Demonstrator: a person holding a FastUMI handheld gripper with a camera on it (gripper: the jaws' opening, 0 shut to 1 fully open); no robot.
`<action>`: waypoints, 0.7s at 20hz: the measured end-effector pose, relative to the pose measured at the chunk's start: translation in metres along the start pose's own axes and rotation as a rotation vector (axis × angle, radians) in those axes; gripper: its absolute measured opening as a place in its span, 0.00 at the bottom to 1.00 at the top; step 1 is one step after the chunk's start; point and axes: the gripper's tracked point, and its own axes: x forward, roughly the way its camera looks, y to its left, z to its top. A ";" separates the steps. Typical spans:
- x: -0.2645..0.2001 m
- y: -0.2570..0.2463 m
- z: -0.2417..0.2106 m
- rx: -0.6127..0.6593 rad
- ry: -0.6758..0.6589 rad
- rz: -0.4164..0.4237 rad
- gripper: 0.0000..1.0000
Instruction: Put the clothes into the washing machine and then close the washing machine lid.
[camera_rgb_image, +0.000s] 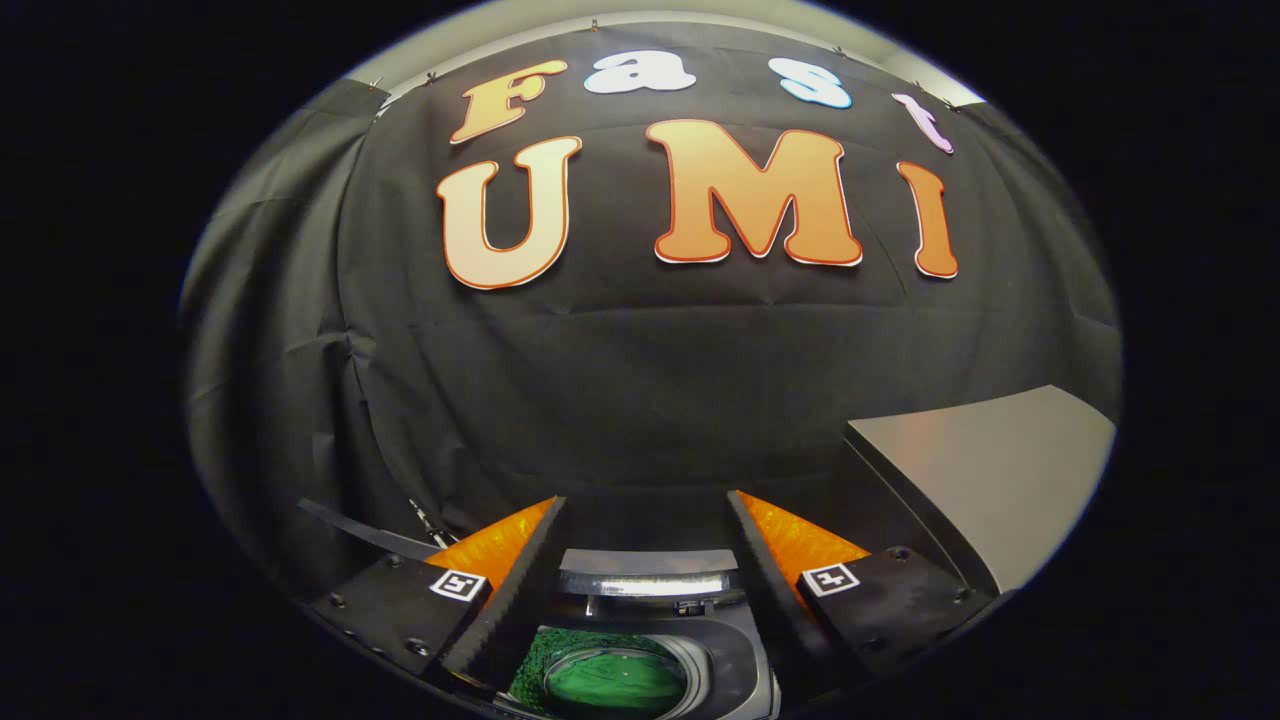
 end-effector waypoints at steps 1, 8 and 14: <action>-0.002 0.001 -0.003 0.000 0.002 0.004 0.99; -0.029 0.001 -0.035 0.000 0.058 0.029 0.99; -0.051 0.002 -0.115 -0.008 0.234 0.037 0.99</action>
